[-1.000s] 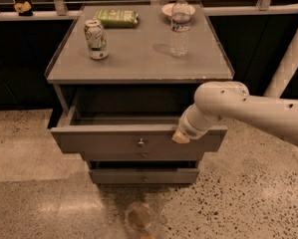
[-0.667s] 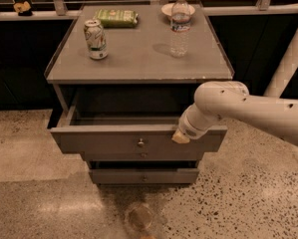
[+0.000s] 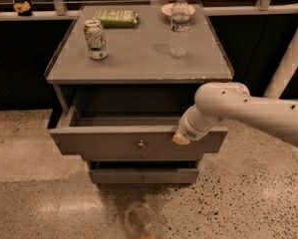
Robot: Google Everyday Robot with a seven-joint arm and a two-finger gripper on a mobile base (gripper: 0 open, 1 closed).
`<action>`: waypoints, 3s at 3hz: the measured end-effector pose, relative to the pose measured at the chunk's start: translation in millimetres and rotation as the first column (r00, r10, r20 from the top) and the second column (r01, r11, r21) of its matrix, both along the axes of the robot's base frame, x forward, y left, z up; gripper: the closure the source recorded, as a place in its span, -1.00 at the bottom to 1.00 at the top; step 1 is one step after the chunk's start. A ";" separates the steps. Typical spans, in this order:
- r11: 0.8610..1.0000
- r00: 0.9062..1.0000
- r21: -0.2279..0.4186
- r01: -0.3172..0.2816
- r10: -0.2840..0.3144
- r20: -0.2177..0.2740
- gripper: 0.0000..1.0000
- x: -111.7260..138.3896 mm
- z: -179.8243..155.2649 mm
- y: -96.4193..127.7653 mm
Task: Open top drawer
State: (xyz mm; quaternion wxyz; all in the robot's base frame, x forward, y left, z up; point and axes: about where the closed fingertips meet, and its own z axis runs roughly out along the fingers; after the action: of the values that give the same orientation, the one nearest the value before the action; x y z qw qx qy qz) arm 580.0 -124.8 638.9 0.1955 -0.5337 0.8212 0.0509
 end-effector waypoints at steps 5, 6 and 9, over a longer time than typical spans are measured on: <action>1.000 1.000 0.003 -0.004 0.004 -0.015 1.00 -14.9 0.5 -0.9; 1.000 1.000 0.015 -0.009 0.009 -0.006 1.00 -17.9 4.2 1.5; 1.000 1.000 0.017 -0.006 0.007 -0.028 1.00 -34.2 3.9 -2.1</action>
Offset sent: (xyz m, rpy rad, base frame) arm -0.2895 -0.0095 -0.1235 0.1721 0.1824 0.0140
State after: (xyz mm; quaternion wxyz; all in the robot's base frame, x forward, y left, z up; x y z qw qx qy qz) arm 545.9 -126.9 642.8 0.1883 -0.5340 0.8216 0.0657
